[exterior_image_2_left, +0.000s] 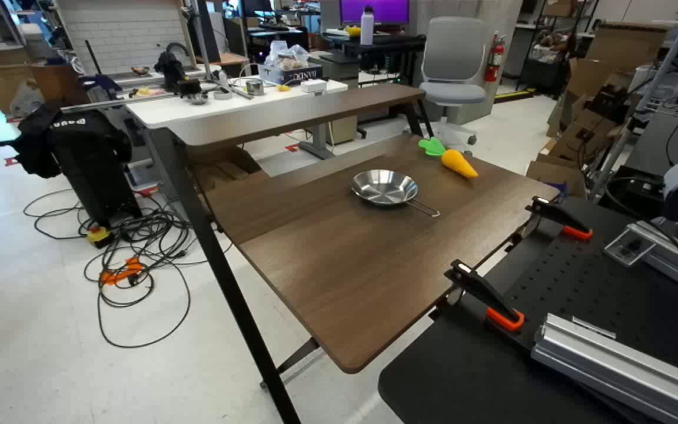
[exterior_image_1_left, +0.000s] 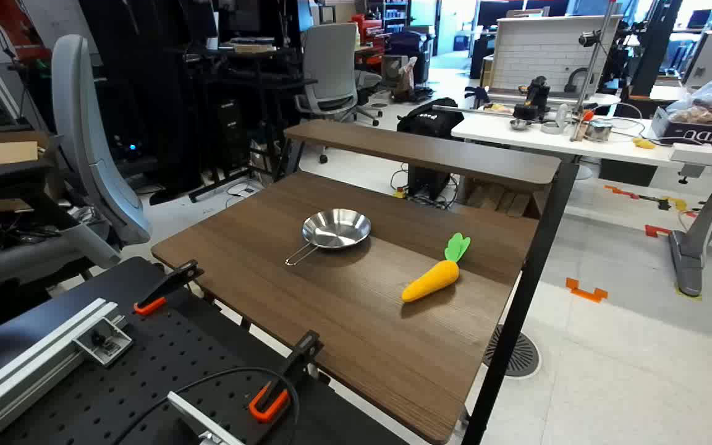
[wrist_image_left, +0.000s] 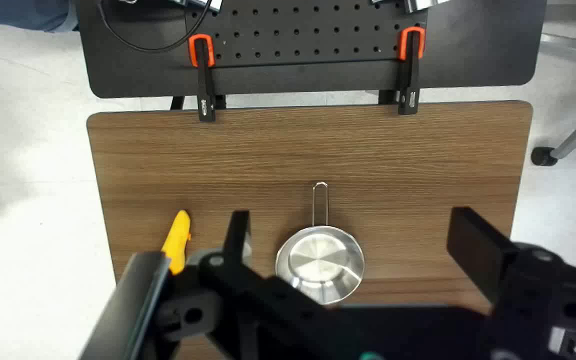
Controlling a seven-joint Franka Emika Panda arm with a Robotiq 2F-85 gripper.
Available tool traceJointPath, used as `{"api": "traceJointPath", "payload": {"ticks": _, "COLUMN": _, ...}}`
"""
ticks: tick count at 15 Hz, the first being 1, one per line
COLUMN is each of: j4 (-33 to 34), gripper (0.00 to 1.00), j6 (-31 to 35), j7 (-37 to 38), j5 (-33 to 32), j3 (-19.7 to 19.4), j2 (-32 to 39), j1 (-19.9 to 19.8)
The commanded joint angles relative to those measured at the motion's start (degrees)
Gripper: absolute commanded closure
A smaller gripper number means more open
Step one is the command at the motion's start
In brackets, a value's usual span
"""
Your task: Put the plush carrot toy inside the silver pan
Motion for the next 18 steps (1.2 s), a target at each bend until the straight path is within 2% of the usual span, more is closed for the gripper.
{"api": "traceJointPath", "payload": {"ticks": 1, "j4": 0.1, "gripper": 0.0, "j6": -0.1, "j7": -0.2, "j5": 0.3, "j3": 0.4, "j2": 0.0, "j1": -0.5}}
{"api": "traceJointPath", "payload": {"ticks": 12, "j4": -0.3, "gripper": 0.0, "j6": 0.3, "j7": -0.1, "j5": 0.4, "j3": 0.0, "j2": 1.3, "j1": -0.8}}
{"api": "traceJointPath", "payload": {"ticks": 18, "j4": -1.8, "gripper": 0.0, "j6": 6.1, "j7": -0.4, "j5": -0.9, "j3": -1.3, "j2": 5.4, "j1": -2.5}}
